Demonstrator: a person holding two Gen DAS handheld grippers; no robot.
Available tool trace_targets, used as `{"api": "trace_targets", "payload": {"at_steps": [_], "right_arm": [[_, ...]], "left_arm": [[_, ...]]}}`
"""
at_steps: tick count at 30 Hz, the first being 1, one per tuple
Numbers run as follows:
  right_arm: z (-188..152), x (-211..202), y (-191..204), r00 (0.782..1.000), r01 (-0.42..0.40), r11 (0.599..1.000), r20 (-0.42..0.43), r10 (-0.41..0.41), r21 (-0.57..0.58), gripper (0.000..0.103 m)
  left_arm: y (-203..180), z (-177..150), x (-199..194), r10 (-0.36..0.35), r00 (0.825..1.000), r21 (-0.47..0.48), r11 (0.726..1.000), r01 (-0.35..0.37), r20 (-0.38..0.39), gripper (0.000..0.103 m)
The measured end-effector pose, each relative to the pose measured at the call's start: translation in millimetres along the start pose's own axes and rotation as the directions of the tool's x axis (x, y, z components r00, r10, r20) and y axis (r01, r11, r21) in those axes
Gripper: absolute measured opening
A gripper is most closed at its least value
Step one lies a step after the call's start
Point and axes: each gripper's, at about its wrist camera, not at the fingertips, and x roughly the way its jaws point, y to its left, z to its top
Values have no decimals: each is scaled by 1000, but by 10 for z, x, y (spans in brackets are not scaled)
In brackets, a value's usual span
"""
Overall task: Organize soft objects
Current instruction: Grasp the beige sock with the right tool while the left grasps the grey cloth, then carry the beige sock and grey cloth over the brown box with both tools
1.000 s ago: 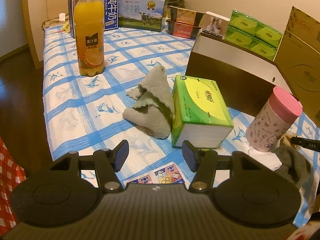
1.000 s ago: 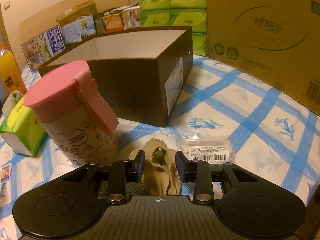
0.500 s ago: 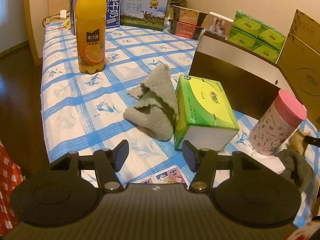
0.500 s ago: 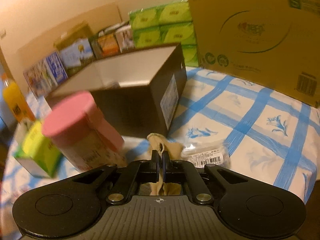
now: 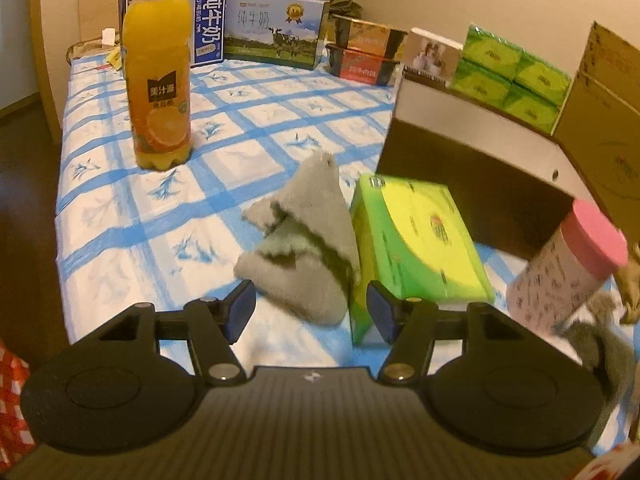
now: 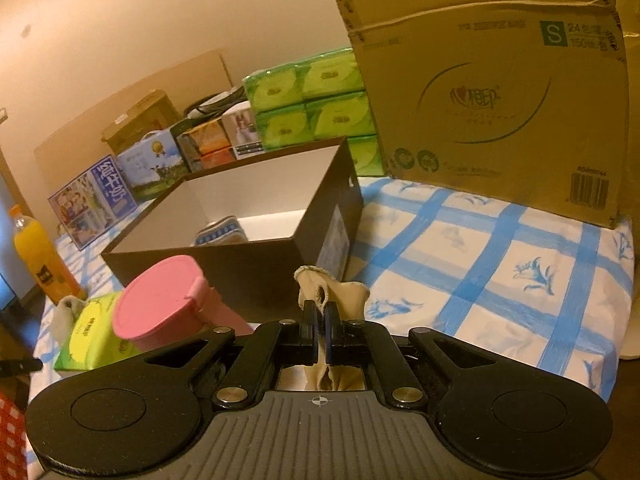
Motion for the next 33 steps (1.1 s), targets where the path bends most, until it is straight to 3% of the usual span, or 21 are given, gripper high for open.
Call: {"api": "trace_targets", "payload": {"at_steps": [4,8,14,21,25,33], "right_arm": [[18,13,-52,1000,21,1000,7,-21,3,3],[29,12,-80,999,34,999,10,-34,2,3],[2,-7,-128,999,53,999,0,-53,6,3],[-17,-60,-163,999,54,999,-1,-54,9,3],[-5,-117,-168,999,49,999,5,-49,8,3],[77,-313,-112,999,28,999,30,-28,-17,3]], "left_arm": [[55,191,146,-30,999,-31,999,31,22,67],[61,387,327,-42,998,-36,998,44,47,67],[93,537,671,-39,999,-71,997,40,18,65],[123,532,913,-66,997,-51,997,64,-28,19],[196,524,834,-84,996,-38,996,83,-19,13],[392,582,333,-81,996,-12,997,81,42,12]]}}
